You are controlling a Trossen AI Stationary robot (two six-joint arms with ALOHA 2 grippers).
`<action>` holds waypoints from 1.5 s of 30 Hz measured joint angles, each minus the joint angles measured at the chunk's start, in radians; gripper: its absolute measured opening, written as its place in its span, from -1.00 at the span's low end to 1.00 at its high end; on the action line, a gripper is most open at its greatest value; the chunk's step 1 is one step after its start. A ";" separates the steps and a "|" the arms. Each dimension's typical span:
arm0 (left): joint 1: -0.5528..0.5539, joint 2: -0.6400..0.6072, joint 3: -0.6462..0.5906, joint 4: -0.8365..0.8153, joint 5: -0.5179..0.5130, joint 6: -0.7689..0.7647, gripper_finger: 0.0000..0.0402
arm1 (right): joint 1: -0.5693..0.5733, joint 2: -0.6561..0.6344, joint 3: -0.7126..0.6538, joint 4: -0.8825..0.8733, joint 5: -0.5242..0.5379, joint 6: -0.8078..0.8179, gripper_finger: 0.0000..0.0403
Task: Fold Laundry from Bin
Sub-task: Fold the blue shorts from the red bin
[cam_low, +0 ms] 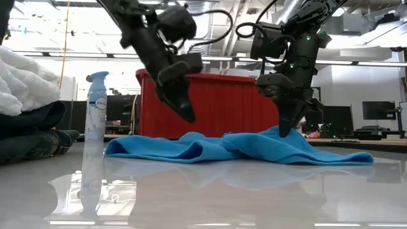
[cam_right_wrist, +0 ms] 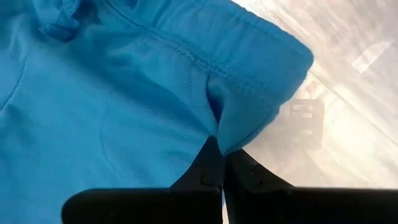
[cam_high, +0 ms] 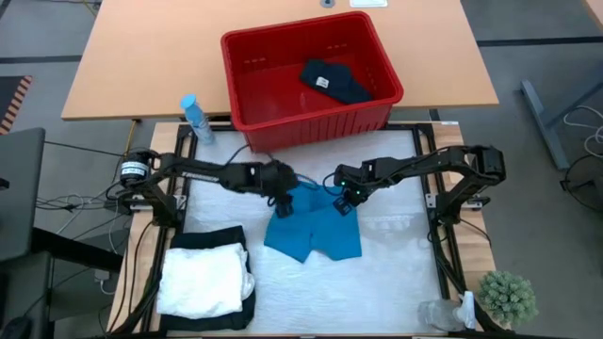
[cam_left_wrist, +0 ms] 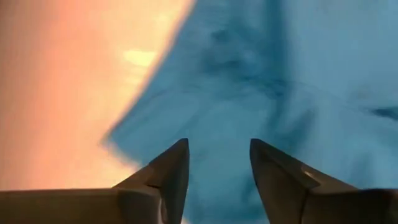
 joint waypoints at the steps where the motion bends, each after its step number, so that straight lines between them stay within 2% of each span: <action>1: 0.015 0.014 0.000 0.027 0.077 0.017 -0.23 | 0.000 0.000 0.000 0.000 -0.001 0.000 -0.90; 2: 0.026 0.029 0.001 0.037 0.130 0.029 -0.27 | 0.000 0.000 0.000 0.000 -0.002 0.001 -0.90; 4: 0.041 0.058 0.000 0.028 0.158 0.036 -0.39 | 0.000 0.000 0.000 0.000 -0.003 0.001 -0.90; 11: 0.050 0.133 0.000 0.079 0.040 0.087 -0.95 | 0.000 0.000 0.000 -0.001 -0.006 0.003 -0.90; 18: 0.074 0.156 0.000 0.086 -0.165 0.004 -0.94 | 0.000 0.000 0.000 -0.001 -0.014 0.002 -0.90; 20: 0.089 0.148 0.000 0.070 -0.193 -0.025 -0.94 | -0.002 0.000 0.000 0.001 -0.014 0.000 -0.90; 25: 0.118 0.140 0.026 0.059 -0.082 -0.071 -0.95 | -0.009 0.000 0.000 0.000 -0.015 -0.001 -0.90; 29: 0.115 0.134 0.060 0.040 -0.066 -0.032 -0.91 | -0.009 0.000 0.000 0.003 -0.015 -0.001 -0.90; 33: 0.117 0.114 0.155 -0.107 -0.030 0.036 -0.81 | -0.008 0.000 0.000 0.000 -0.016 -0.002 -0.90; 35: 0.118 0.102 0.208 -0.195 0.044 0.080 -0.77 | -0.008 0.000 0.000 -0.002 -0.018 -0.002 -0.90; 38: 0.110 0.068 0.238 -0.322 0.211 0.084 -0.78 | -0.008 0.000 0.000 -0.008 -0.022 -0.002 -0.90; 41: 0.081 0.021 0.196 -0.383 0.304 0.056 -0.92 | -0.008 0.000 -0.001 -0.014 -0.023 -0.003 -0.90; 45: -0.006 -0.053 0.053 -0.335 0.250 -0.014 -0.98 | -0.008 0.000 -0.001 -0.020 -0.024 -0.006 -0.90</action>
